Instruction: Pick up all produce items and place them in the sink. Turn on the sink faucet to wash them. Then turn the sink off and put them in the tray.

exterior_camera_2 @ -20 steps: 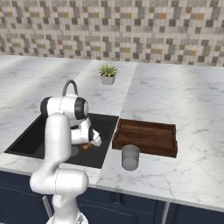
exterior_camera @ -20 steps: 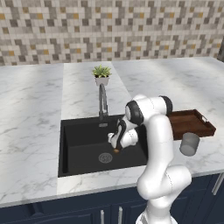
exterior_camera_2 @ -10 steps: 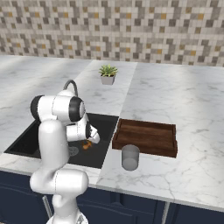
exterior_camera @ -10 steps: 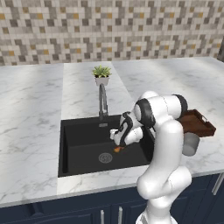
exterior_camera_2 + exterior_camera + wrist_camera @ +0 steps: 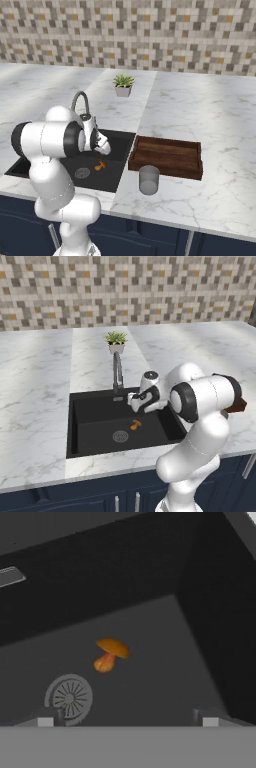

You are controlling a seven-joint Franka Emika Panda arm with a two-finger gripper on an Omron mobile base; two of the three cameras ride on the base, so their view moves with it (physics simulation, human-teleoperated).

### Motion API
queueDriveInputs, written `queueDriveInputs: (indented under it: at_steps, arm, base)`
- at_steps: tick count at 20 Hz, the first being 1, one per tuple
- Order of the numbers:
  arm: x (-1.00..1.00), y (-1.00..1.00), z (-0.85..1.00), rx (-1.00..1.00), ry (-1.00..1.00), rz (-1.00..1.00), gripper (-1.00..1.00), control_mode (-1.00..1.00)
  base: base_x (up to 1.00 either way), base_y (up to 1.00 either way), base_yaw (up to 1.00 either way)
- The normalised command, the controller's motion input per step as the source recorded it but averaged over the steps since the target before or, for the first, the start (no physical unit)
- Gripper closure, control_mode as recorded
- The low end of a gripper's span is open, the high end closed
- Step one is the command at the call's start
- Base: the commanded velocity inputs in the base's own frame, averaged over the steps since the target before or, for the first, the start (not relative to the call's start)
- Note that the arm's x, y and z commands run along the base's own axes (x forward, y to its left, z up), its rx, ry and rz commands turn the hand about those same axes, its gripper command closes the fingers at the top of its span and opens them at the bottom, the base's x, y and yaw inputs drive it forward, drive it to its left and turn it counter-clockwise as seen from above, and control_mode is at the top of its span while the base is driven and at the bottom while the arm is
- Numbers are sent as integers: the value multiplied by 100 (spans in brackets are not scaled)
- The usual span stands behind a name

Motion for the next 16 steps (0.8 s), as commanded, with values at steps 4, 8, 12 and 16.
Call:
queueDriveInputs:
  at_steps: [4, 8, 12, 16]
  arm:
    - [-1, -7, 78, 1, 0, 2, -100, -100]
    - [1, -12, 49, 5, 4, 6, -100, -100]
    - [12, -5, 11, 11, 10, 5, -100, -100]
    - [17, 0, 0, 12, 2, 8, -100, -100]
  base:
    - [0, 0, 0]
    - [0, 0, 0]
    - [0, 0, 0]
    - [0, 0, 0]
